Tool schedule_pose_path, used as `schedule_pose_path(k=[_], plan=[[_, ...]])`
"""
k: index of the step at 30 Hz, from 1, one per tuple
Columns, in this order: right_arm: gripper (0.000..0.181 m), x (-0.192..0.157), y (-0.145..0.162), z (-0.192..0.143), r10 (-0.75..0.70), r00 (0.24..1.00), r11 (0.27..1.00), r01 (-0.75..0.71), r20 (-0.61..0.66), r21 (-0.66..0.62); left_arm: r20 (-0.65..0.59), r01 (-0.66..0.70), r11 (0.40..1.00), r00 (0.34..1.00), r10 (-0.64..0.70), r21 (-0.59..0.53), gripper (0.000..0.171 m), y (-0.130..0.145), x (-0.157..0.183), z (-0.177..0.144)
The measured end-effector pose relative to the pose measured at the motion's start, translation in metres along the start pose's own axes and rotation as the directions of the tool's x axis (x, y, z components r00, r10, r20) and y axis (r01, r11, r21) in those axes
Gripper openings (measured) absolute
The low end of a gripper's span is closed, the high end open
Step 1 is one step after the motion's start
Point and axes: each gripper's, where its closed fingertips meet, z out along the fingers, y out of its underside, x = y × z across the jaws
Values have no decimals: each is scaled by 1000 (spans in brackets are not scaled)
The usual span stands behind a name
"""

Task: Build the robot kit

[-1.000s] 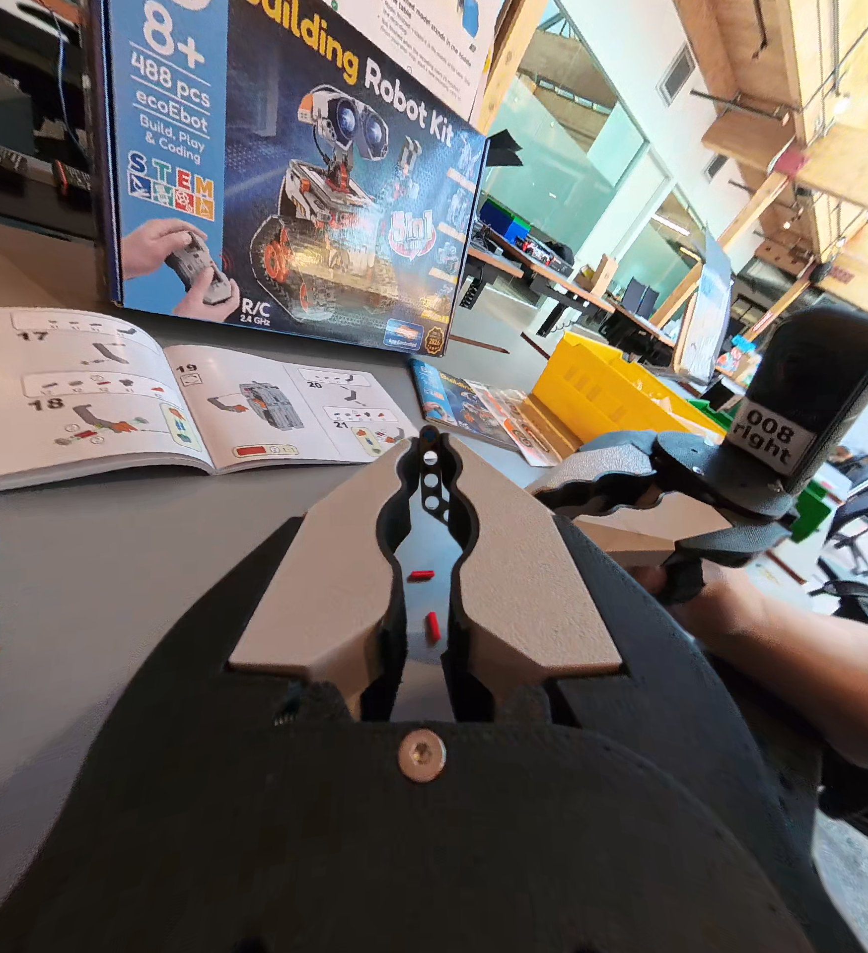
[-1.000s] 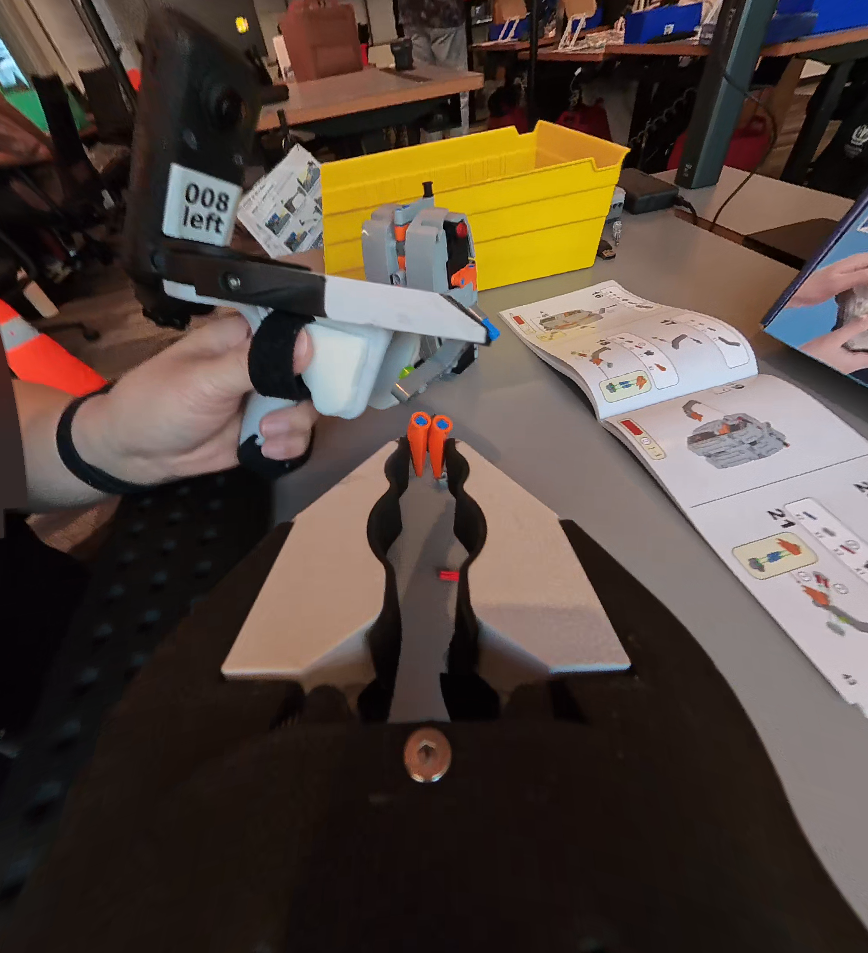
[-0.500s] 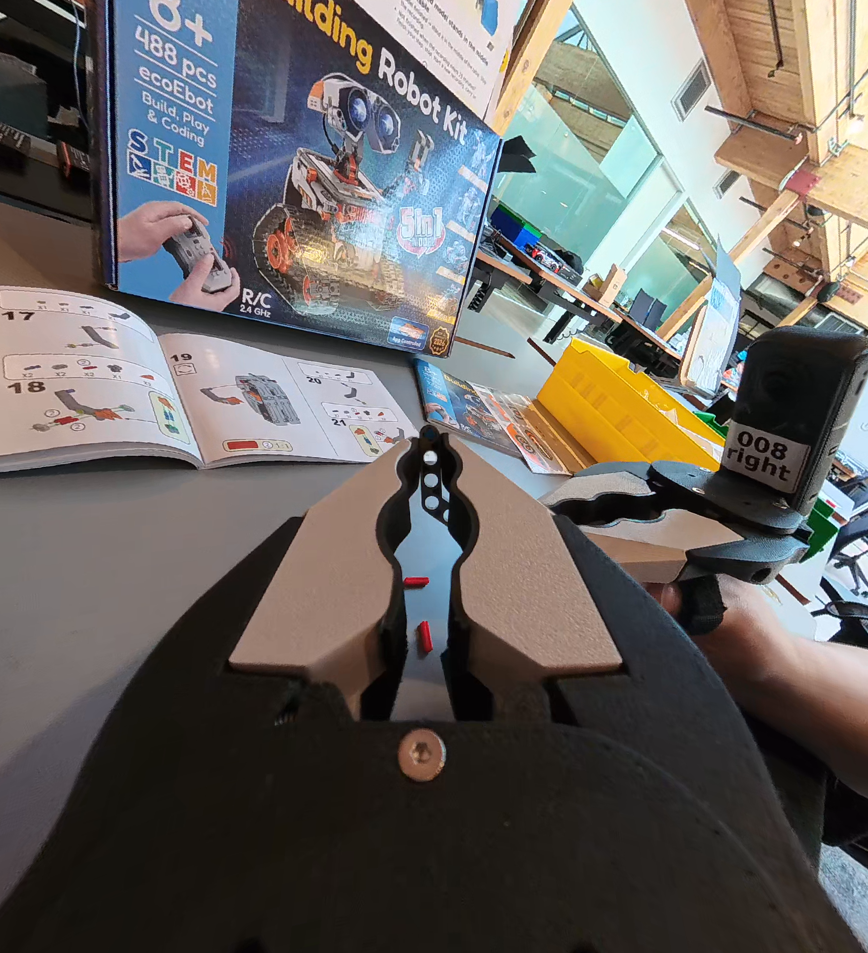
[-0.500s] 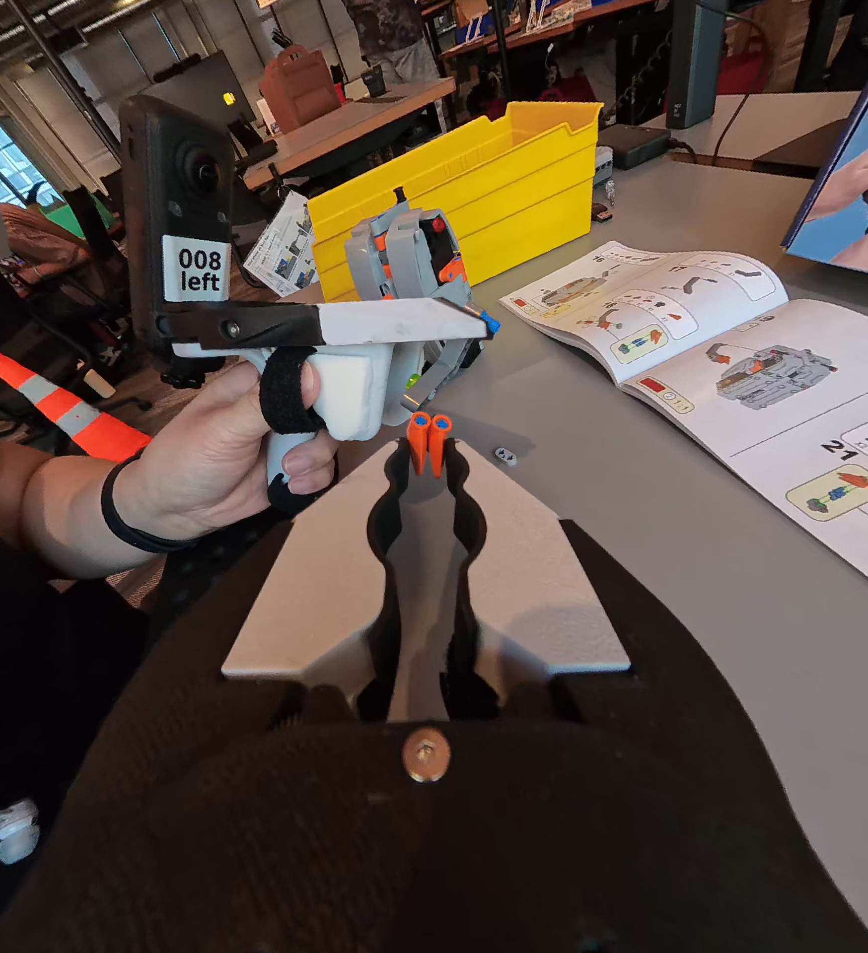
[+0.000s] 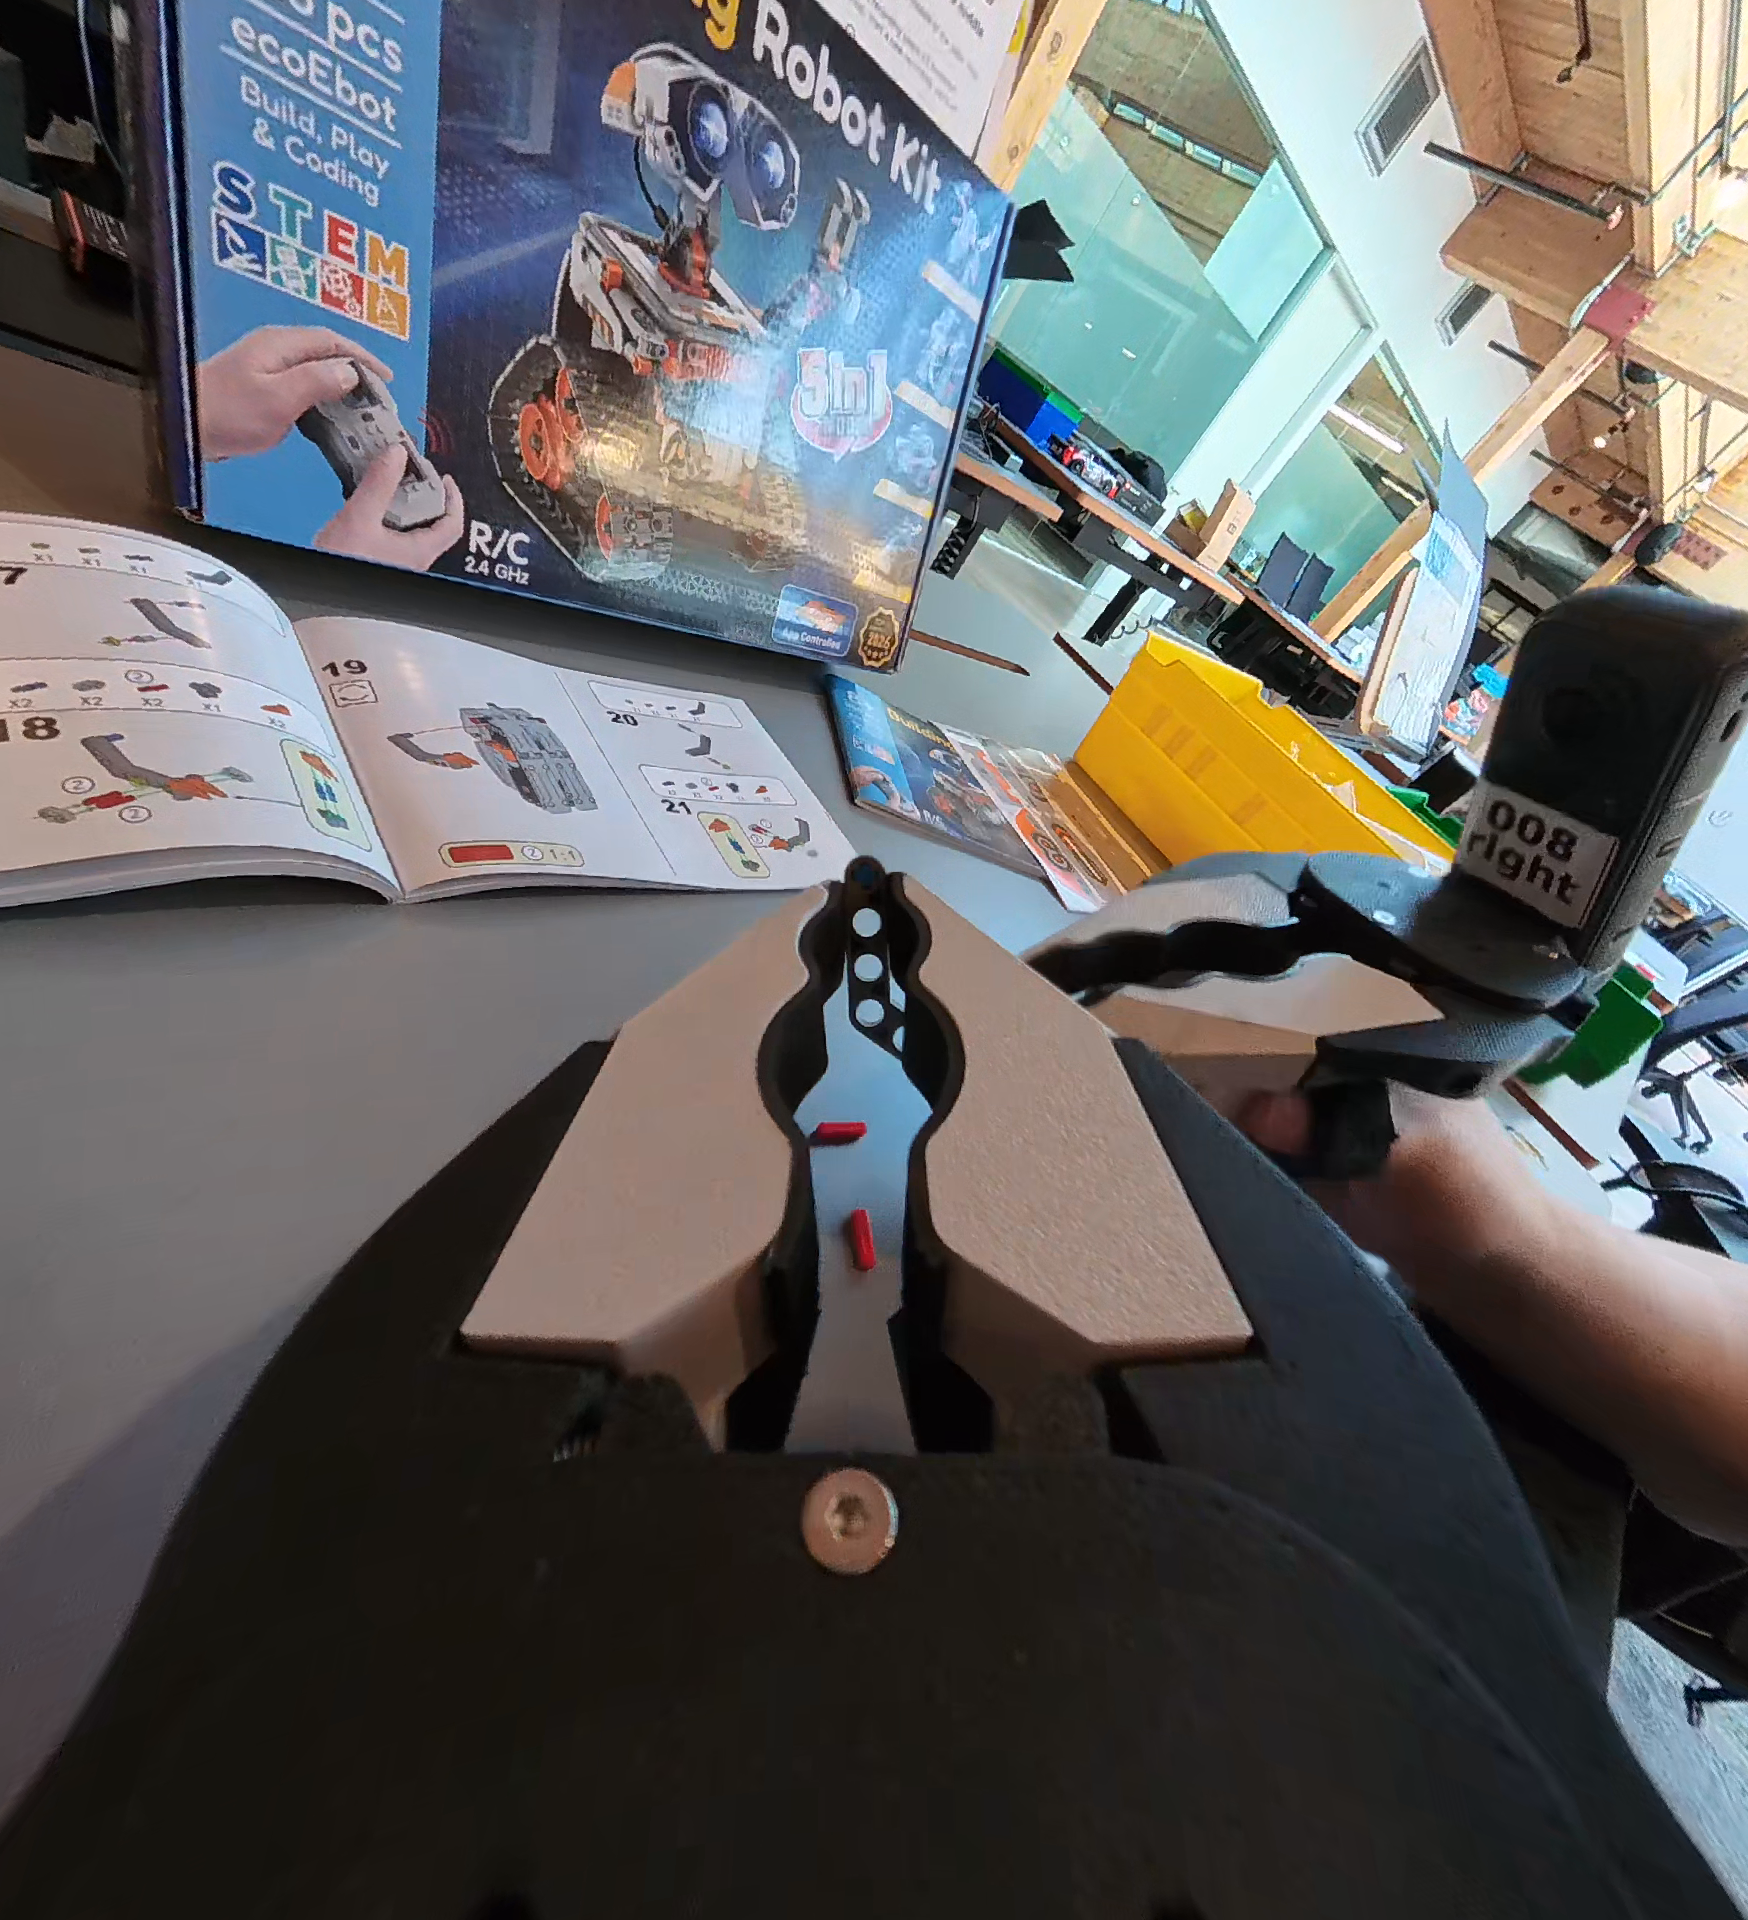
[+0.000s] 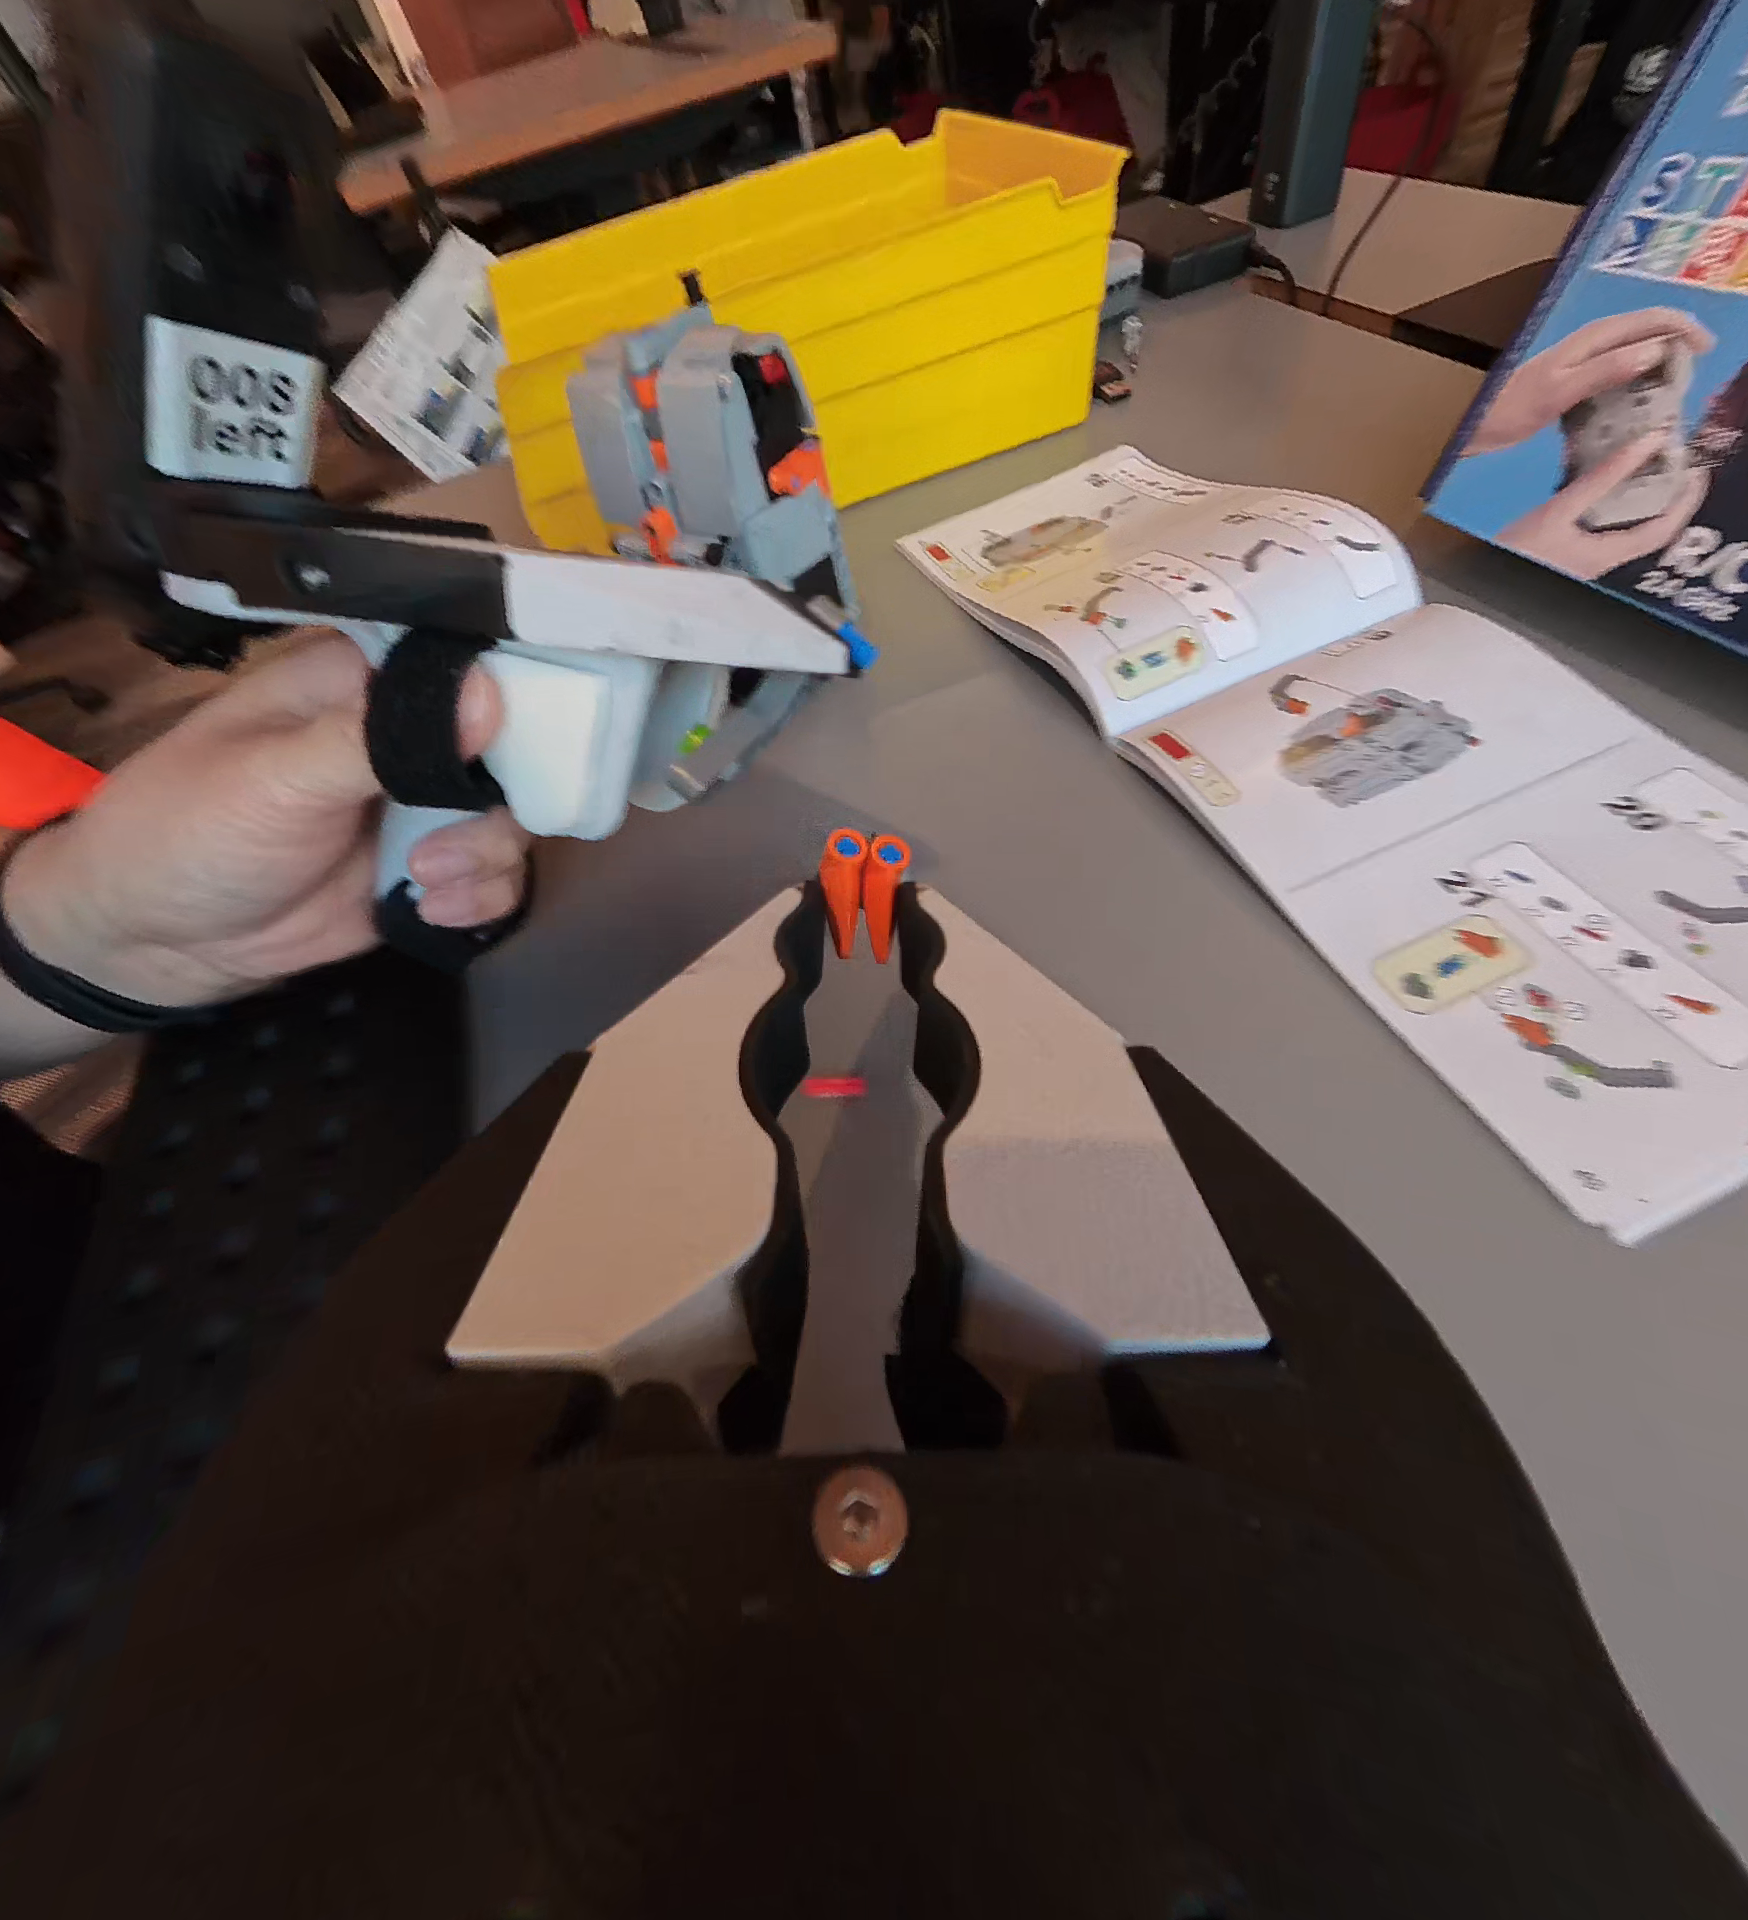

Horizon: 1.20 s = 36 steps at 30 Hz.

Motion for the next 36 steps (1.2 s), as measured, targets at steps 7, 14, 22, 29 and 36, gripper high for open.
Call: schedule_pose_path(k=[7, 14, 22, 29, 36], plan=[[13, 34, 11, -7, -28, 997, 998, 23, -75, -62, -17, 19, 998, 1000, -20, -56, 5, 8, -4, 1], [13, 40, 25, -1, -29, 997, 993, 20, -75, -120, -47, -107, 993, 993, 104, -55, 5, -19, -3, -7], [13, 63, 35, -3, -43, 986, 988, 17, -160, -155, 41, -299, 932, 954, 297, 207, 5, -160, -17, -78], [13, 84, 34, -3, -38, 972, 991, 8, -232, -133, 50, -388, 872, 919, 392, 297, 5, -284, -30, -93], [14, 98, 24, -4, -31, 947, 997, 8, -321, -73, 56, -385, 852, 919, 391, 355, 5, -314, -47, -104]])
